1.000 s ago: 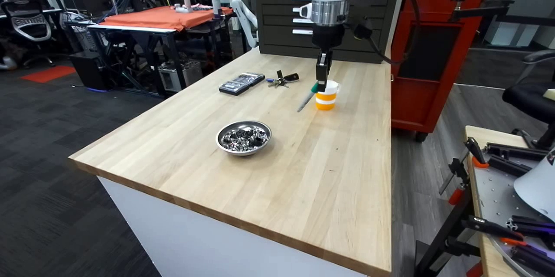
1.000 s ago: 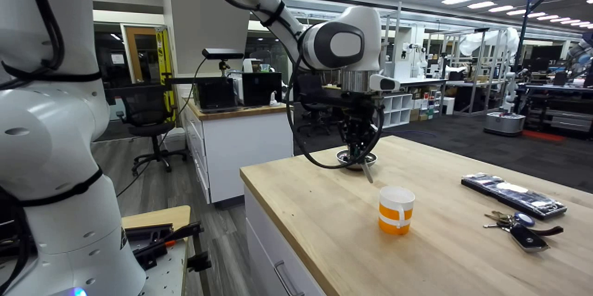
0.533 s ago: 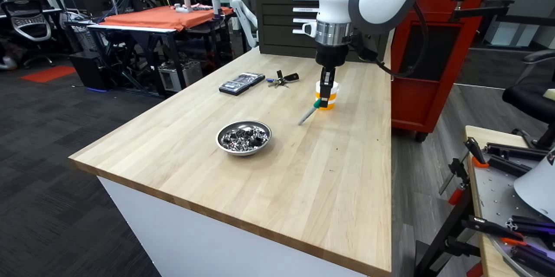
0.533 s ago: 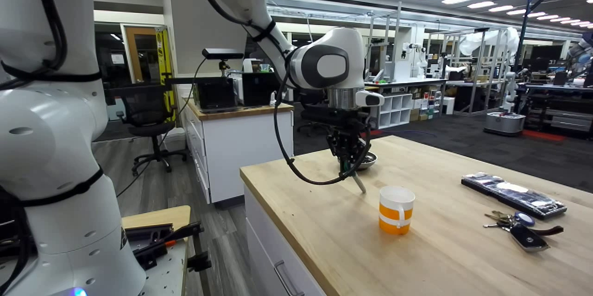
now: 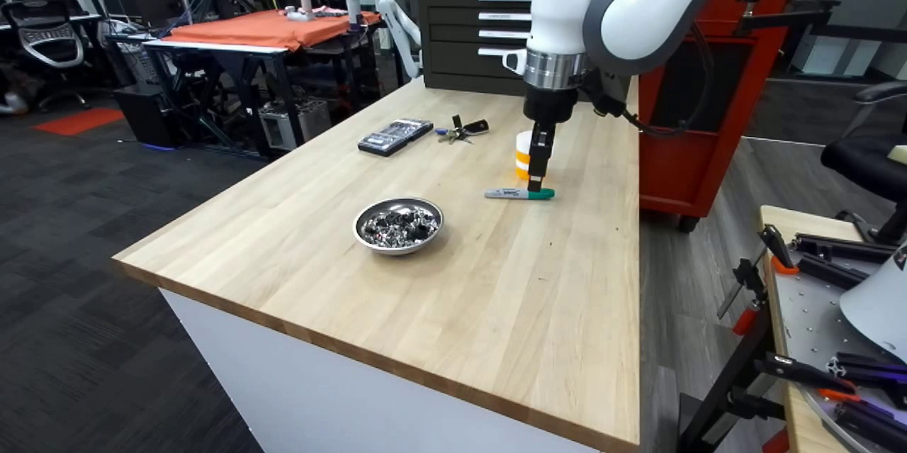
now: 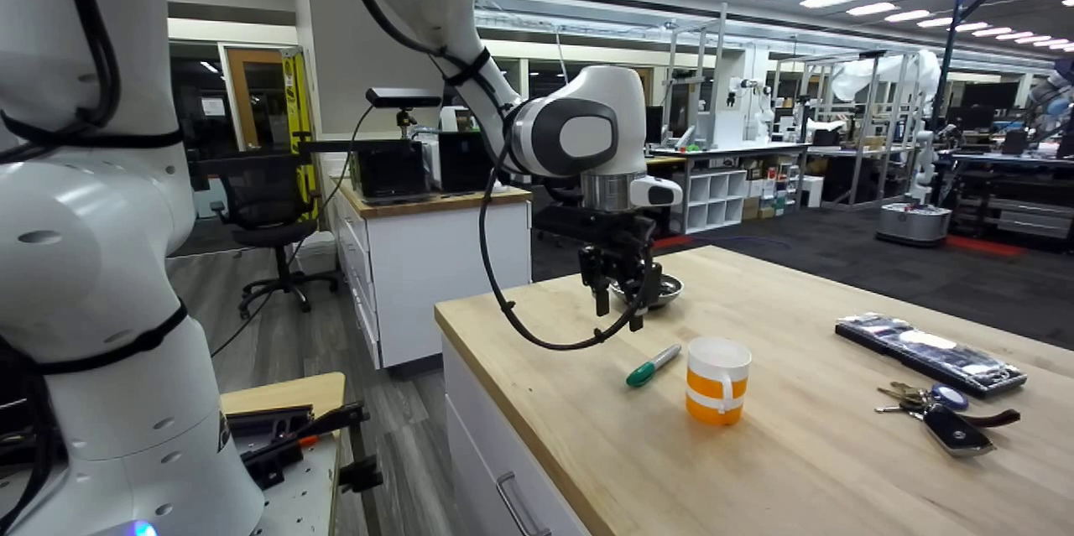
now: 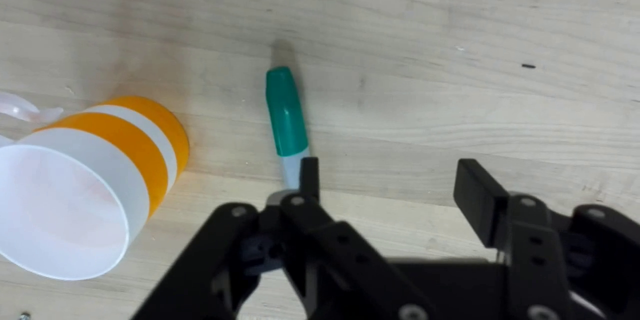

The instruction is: Remove the green marker from the orange and white mug

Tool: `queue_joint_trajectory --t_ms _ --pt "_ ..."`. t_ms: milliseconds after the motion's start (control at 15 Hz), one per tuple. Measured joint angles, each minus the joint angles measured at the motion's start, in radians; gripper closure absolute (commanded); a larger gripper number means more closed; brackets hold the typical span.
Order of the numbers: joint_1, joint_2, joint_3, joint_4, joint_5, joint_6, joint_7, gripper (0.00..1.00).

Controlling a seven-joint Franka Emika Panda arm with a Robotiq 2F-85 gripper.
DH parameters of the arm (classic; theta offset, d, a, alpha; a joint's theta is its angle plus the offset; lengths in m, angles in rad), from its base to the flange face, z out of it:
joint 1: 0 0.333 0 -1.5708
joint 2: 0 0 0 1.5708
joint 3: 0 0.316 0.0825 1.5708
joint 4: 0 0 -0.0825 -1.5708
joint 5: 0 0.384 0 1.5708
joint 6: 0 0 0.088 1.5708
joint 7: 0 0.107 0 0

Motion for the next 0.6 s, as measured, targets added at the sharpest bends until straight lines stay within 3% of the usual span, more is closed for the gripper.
queue_joint_trajectory --t_ms 600 --pt "0.000 0.003 0.000 -0.003 0.002 0.003 0.004 0.00"
